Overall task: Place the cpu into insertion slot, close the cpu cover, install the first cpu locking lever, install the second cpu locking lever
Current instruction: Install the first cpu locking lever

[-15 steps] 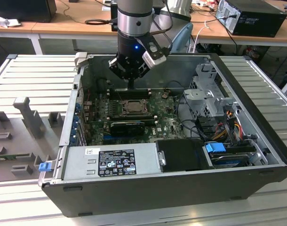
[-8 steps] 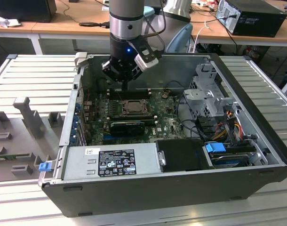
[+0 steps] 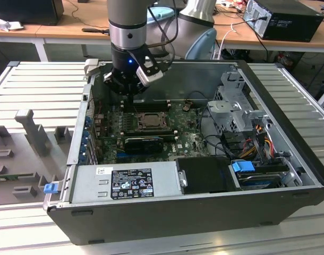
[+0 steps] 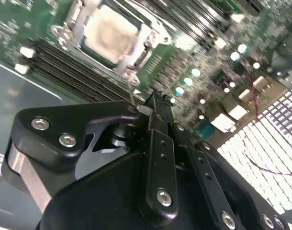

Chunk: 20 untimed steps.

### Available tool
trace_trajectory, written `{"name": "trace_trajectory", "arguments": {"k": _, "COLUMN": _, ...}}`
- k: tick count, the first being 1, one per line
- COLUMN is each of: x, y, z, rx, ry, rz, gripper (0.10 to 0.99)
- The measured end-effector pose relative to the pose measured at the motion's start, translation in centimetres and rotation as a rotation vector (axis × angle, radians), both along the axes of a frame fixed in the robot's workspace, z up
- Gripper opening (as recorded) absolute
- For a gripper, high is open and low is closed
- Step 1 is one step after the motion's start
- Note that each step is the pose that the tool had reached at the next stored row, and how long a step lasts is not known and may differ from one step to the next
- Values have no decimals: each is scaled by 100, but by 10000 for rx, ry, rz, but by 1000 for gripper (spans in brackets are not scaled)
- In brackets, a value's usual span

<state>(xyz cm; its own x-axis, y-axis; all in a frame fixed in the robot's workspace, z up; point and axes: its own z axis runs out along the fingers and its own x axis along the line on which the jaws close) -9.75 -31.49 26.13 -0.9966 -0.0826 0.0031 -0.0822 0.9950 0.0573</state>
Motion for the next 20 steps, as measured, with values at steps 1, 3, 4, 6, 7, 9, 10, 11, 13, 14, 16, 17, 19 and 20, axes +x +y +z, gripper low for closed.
{"name": "trace_trajectory", "arguments": {"k": 1, "x": -38, "y": 6, "z": -3, "rx": 3, "ry": -6, "rz": 0, "gripper": 106}}
{"name": "trace_trajectory", "arguments": {"k": 3, "x": -86, "y": 37, "z": -6, "rx": 1, "ry": -15, "rz": -1, "gripper": 106}}
{"name": "trace_trajectory", "arguments": {"k": 4, "x": -101, "y": 52, "z": -7, "rx": 0, "ry": -19, "rz": 0, "gripper": 106}}
{"name": "trace_trajectory", "arguments": {"k": 6, "x": -130, "y": 116, "z": -13, "rx": 1, "ry": -26, "rz": 0, "gripper": 106}}
{"name": "trace_trajectory", "arguments": {"k": 7, "x": -126, "y": 204, "z": -18, "rx": -32, "ry": -62, "rz": 1, "gripper": 106}}
{"name": "trace_trajectory", "arguments": {"k": 9, "x": -67, "y": 219, "z": -33, "rx": -33, "ry": -62, "rz": 1, "gripper": 106}}
{"name": "trace_trajectory", "arguments": {"k": 10, "x": -50, "y": 219, "z": -36, "rx": -33, "ry": -63, "rz": 2, "gripper": 106}}
{"name": "trace_trajectory", "arguments": {"k": 11, "x": -37, "y": 219, "z": -38, "rx": -34, "ry": -62, "rz": 1, "gripper": 106}}
{"name": "trace_trajectory", "arguments": {"k": 13, "x": -2, "y": 219, "z": -43, "rx": -33, "ry": -63, "rz": 0, "gripper": 106}}
{"name": "trace_trajectory", "arguments": {"k": 14, "x": 12, "y": 219, "z": -45, "rx": -34, "ry": -62, "rz": 0, "gripper": 106}}
{"name": "trace_trajectory", "arguments": {"k": 16, "x": 36, "y": 219, "z": -49, "rx": -33, "ry": -63, "rz": 1, "gripper": 106}}
{"name": "trace_trajectory", "arguments": {"k": 17, "x": 52, "y": 219, "z": -53, "rx": -33, "ry": -63, "rz": 1, "gripper": 106}}
{"name": "trace_trajectory", "arguments": {"k": 19, "x": 89, "y": 219, "z": -61, "rx": -33, "ry": -63, "rz": 1, "gripper": 106}}
{"name": "trace_trajectory", "arguments": {"k": 20, "x": 111, "y": 219, "z": -65, "rx": -33, "ry": -62, "rz": 0, "gripper": 106}}
